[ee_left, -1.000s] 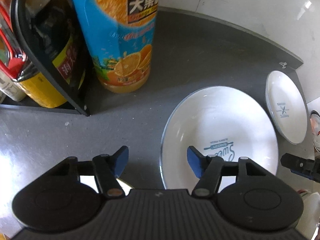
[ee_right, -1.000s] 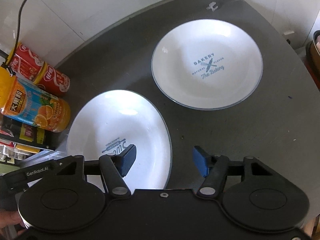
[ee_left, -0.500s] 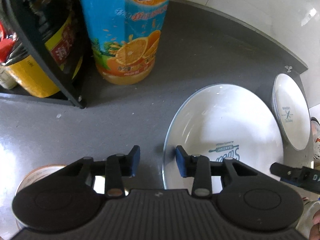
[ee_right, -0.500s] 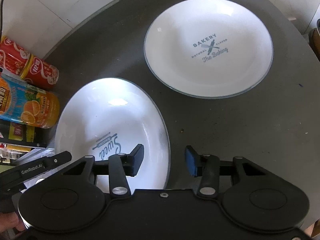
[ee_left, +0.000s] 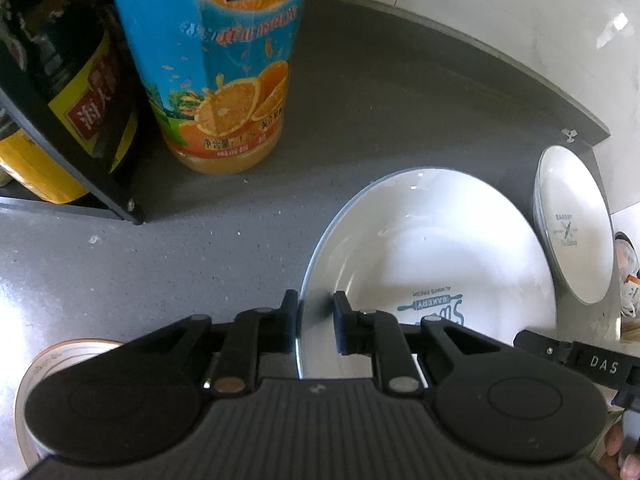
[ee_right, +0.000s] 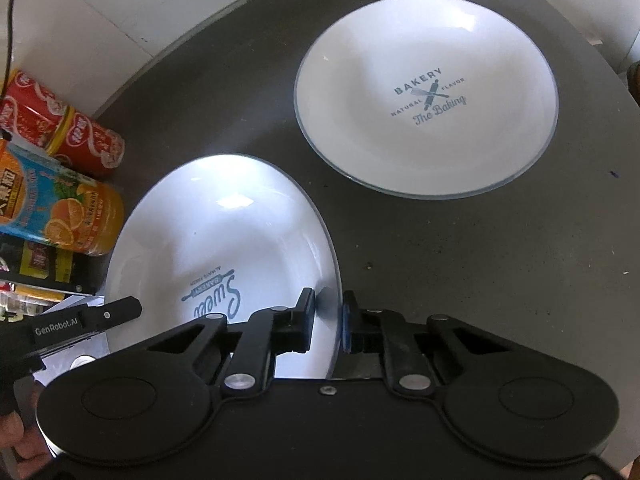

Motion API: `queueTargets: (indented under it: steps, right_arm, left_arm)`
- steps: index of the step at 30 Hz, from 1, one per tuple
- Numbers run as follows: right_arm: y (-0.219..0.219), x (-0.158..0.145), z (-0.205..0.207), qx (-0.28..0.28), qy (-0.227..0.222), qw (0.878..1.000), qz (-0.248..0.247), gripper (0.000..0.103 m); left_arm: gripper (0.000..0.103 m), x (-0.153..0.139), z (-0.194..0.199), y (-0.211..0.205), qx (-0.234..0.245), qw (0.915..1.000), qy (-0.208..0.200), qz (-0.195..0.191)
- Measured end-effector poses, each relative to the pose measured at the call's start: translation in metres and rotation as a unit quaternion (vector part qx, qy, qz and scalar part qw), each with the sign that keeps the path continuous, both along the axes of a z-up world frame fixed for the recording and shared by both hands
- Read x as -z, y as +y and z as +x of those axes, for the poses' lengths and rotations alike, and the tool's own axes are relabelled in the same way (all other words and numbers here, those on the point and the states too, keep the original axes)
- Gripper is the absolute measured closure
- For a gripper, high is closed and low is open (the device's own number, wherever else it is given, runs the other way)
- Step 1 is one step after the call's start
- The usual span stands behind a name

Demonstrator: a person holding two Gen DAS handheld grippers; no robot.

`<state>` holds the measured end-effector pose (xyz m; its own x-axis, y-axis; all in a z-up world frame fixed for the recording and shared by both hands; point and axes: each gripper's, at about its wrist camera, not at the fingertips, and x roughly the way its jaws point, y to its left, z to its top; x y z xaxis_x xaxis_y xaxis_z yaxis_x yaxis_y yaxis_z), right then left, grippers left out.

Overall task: Organize plates and bowls
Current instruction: 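Close the left gripper on the 'Sweet' plate rim while the right gripper also closes on it, then lift the 'Sweet' plate with both grippers and carry it over the flower-patterned plate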

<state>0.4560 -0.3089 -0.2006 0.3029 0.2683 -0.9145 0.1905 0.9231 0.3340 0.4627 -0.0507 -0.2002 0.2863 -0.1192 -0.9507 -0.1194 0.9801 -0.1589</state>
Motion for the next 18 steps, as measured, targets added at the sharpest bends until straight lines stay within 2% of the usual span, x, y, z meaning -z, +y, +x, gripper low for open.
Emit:
queueTargets:
  steps: [18]
  right_arm:
    - [0.001, -0.029, -0.013, -0.046, -0.051, 0.998, 0.01, 0.093]
  left_arm:
    - [0.092, -0.026, -0.017, 0.011, -0.022, 0.9995, -0.021, 0.001]
